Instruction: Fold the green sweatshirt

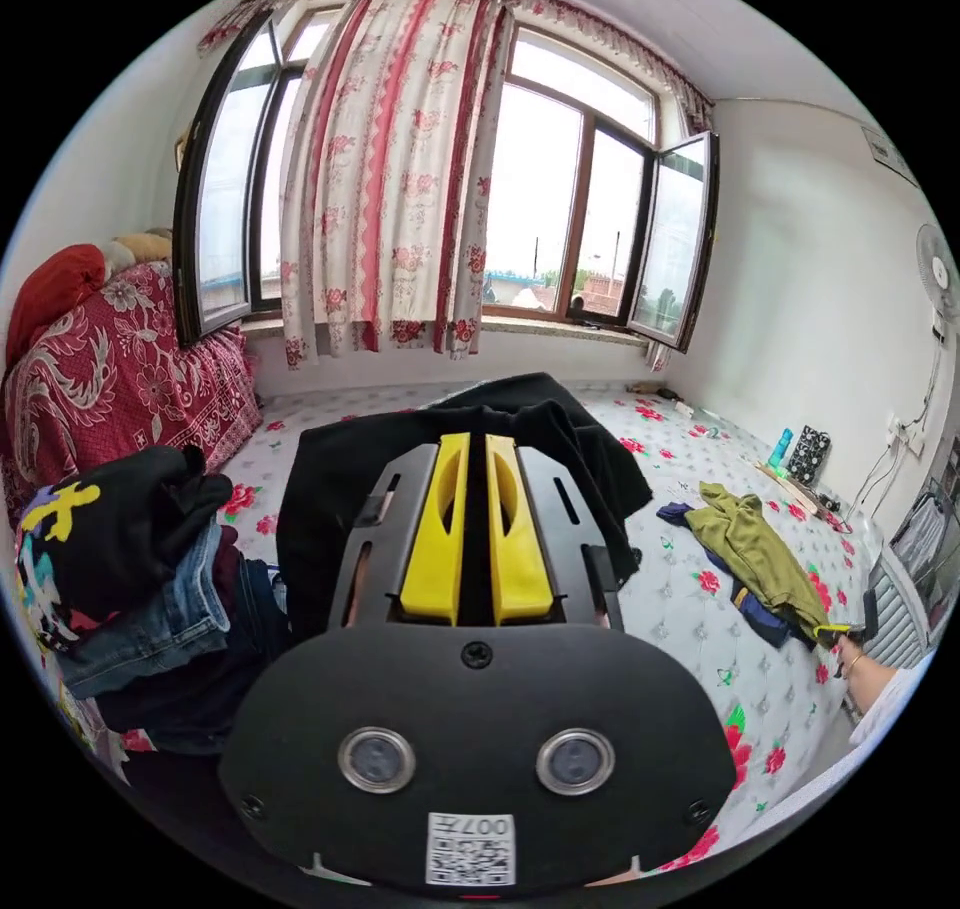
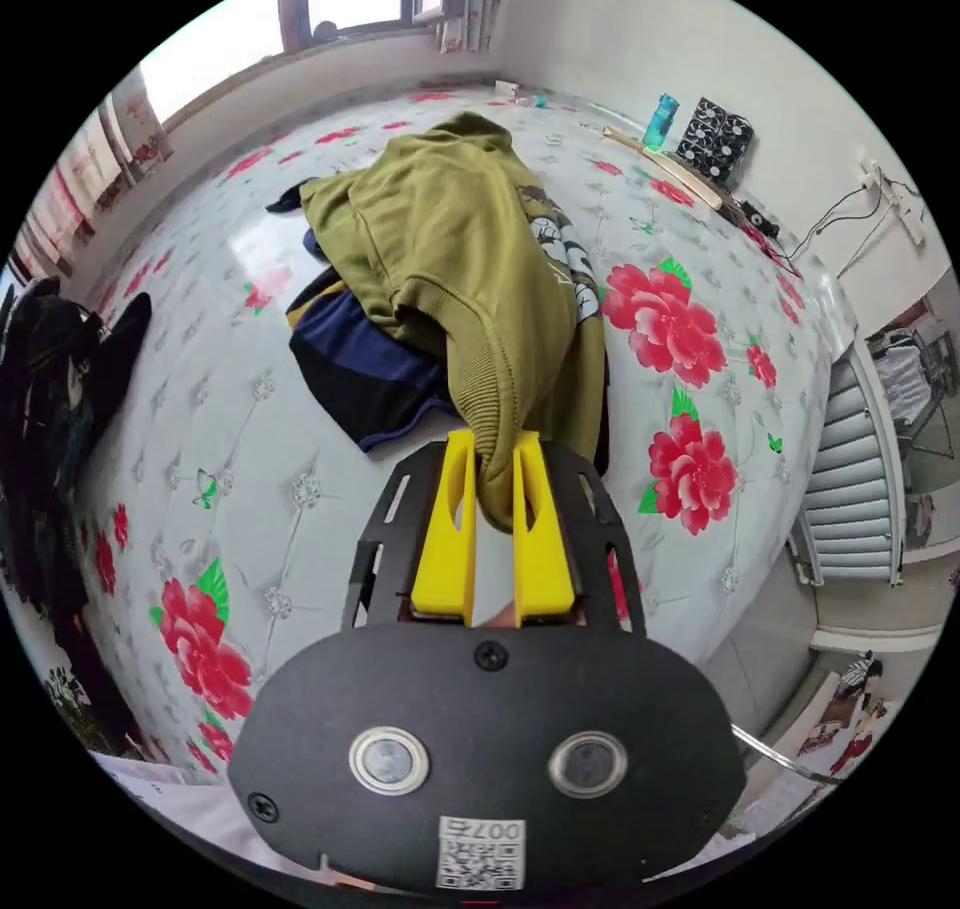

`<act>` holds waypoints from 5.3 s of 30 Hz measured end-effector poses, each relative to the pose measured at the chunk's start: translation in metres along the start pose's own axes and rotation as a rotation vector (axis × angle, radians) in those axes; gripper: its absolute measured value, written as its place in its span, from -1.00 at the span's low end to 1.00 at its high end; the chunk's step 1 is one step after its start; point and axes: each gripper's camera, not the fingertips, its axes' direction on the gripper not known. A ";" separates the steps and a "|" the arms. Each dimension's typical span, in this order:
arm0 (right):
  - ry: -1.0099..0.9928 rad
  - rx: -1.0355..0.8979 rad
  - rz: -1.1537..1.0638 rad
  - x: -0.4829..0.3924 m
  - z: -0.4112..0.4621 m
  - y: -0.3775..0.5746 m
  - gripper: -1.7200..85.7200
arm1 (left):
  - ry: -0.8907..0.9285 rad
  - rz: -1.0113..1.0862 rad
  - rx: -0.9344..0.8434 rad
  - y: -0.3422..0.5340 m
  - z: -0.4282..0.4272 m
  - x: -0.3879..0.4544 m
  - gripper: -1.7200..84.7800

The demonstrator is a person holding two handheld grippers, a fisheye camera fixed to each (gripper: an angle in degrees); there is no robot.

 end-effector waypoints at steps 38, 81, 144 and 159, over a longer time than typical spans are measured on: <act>-0.746 0.175 -0.569 0.032 -0.293 0.371 -0.90 | 0.847 0.885 -0.576 0.336 -0.193 0.373 -0.81; -0.713 0.117 -0.374 -0.001 -0.227 0.375 -0.57 | 1.206 0.094 -0.339 0.013 -0.247 0.257 -0.98; -0.542 -0.277 -0.983 -0.293 -0.078 0.246 -0.95 | 0.443 0.007 -0.954 0.100 -0.189 0.148 -0.94; -0.449 0.367 -0.251 -0.081 -0.164 0.090 -0.85 | -0.306 -0.756 -0.075 -0.038 -0.449 -0.173 -0.87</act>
